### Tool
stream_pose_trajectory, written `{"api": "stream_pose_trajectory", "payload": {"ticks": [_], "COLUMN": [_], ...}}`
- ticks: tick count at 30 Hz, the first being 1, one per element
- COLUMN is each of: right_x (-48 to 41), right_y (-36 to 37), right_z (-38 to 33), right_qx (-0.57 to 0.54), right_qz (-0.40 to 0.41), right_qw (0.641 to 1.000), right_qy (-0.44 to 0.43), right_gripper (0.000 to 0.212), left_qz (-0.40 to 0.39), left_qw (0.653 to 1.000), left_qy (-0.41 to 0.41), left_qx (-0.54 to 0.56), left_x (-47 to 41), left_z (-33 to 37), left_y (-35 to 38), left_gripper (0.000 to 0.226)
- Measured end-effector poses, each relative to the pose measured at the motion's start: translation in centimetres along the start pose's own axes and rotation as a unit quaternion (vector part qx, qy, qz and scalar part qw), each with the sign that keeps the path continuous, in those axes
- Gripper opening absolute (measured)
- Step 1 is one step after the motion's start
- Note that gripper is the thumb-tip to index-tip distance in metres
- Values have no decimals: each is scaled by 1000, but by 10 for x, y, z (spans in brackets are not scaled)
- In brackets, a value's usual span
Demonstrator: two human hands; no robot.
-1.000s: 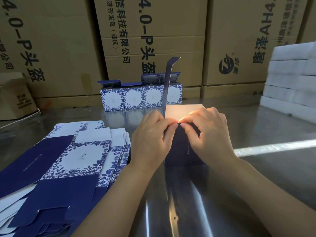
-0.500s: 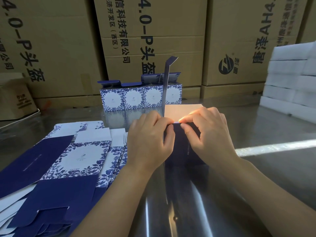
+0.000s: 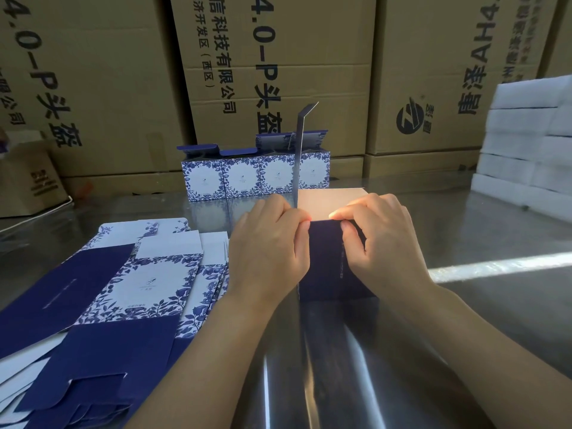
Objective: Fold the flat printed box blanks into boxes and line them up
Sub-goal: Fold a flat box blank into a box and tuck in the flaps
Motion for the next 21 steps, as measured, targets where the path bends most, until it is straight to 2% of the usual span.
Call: {"api": "stream_pose_trajectory", "payload": {"ticks": [13, 21], "right_x": [-2, -1], "right_y": [-1, -1], "right_z": [-6, -5], "right_qx": [6, -1], "right_qz": [-10, -9], "right_qw": [1000, 1000], "right_qy": [-8, -8], "right_gripper": [17, 17], "left_qz": [-6, -1], "left_qw": [1000, 999], "left_qy": [-8, 41], "left_qx": [15, -24], "left_x": [1, 4], "left_z": [0, 10], "left_y": [0, 4], "left_gripper": [16, 12]}}
Point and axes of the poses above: each hand's wrist, its own x-axis away from the middle knuckle, its own y-axis out of the palm, z = x × y, the point moved 9 cm from there along -x, towards the middle knuckle, and after that the axes turned 8 degrees about x, right-handed, at the moved point
